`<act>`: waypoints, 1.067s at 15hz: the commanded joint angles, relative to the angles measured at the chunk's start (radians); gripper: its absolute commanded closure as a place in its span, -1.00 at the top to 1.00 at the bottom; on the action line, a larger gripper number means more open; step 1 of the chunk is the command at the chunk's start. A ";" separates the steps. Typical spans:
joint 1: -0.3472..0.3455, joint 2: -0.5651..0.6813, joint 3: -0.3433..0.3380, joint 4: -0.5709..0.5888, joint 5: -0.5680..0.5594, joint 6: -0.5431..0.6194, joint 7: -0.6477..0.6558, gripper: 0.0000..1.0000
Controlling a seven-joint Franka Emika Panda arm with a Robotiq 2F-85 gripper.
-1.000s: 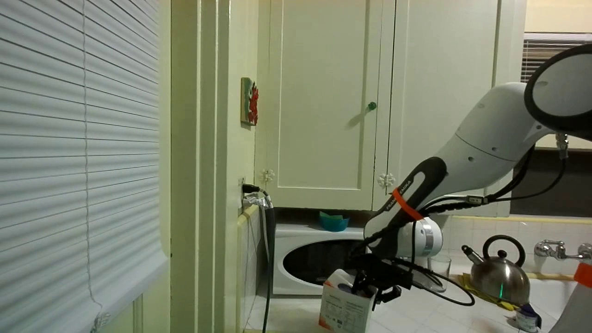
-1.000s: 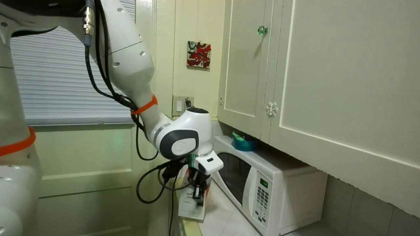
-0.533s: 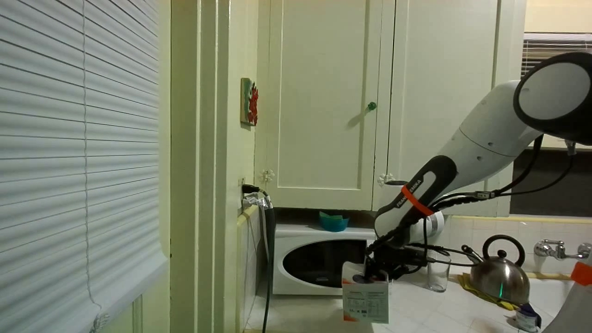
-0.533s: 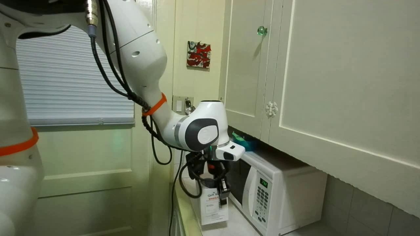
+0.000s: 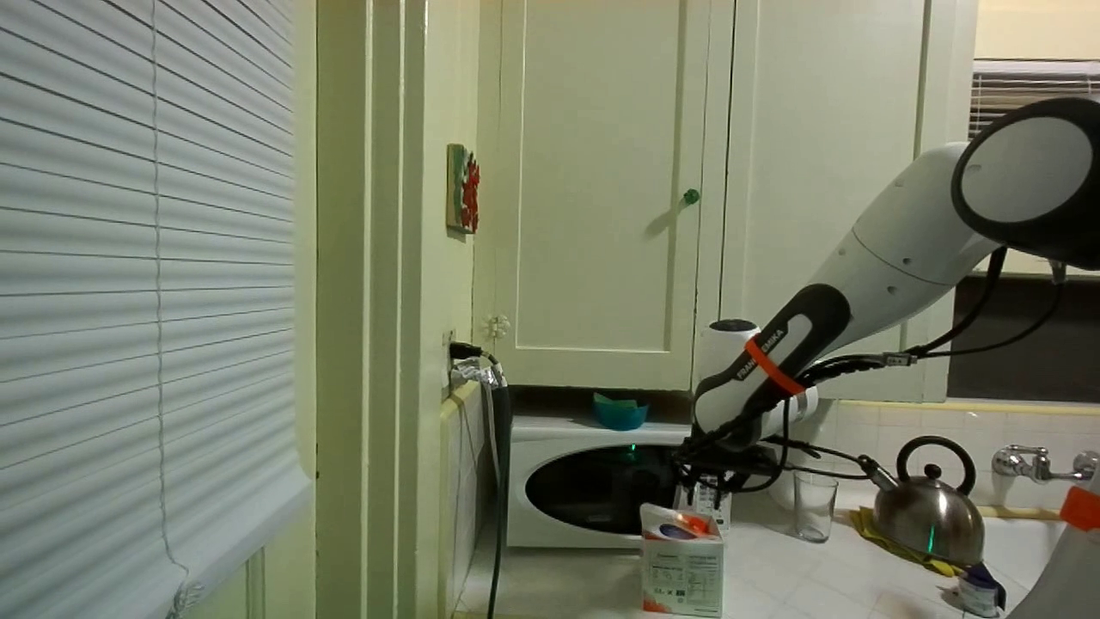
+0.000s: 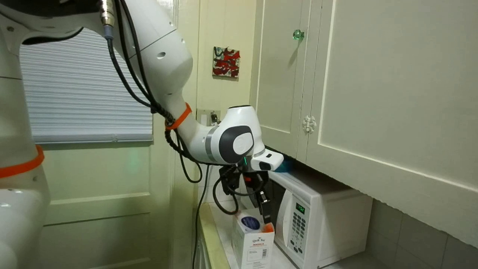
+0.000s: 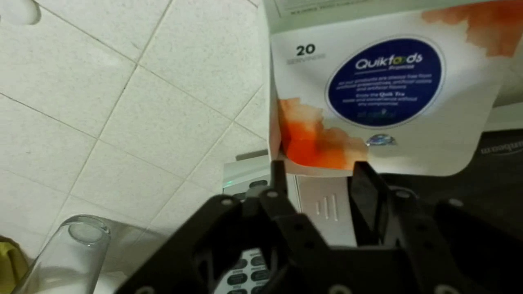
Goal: Move the box and then open the cabinet door
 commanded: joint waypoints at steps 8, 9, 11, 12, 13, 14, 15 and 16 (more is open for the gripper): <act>0.013 -0.450 -0.053 -0.258 0.328 0.104 -0.128 1.00; 0.017 -0.499 -0.056 -0.261 0.372 0.098 -0.131 1.00; 0.013 -0.581 -0.048 -0.245 0.443 0.084 -0.115 1.00; 0.014 -0.612 -0.040 -0.230 0.473 0.091 -0.107 1.00; 0.012 -0.640 -0.030 -0.216 0.500 0.100 -0.096 1.00; 0.007 -0.658 -0.013 -0.196 0.513 0.127 -0.096 1.00; 0.016 -0.670 -0.009 -0.182 0.500 0.160 -0.149 1.00; -0.007 -0.667 0.019 -0.157 0.479 0.191 -0.155 1.00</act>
